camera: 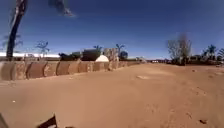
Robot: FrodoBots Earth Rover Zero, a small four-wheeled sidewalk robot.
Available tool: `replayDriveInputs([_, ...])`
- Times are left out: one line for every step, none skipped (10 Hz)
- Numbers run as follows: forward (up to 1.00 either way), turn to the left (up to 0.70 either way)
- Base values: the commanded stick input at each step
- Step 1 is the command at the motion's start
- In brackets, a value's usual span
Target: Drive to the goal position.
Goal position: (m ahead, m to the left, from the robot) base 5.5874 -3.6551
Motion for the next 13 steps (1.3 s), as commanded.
replayDriveInputs([0.70, 0.00])
replayDriveInputs([0.70, 0.00])
replayDriveInputs([0.70, 0.00])
replayDriveInputs([0.70, 0.00])
replayDriveInputs([0.70, 0.00])
replayDriveInputs([0.70, 0.00])
replayDriveInputs([0.70, 0.00])
replayDriveInputs([0.70, -0.07])
replayDriveInputs([0.70, -0.22])
replayDriveInputs([0.70, -0.35])
replayDriveInputs([0.70, -0.35])
replayDriveInputs([0.70, -0.34])
replayDriveInputs([0.70, -0.17])
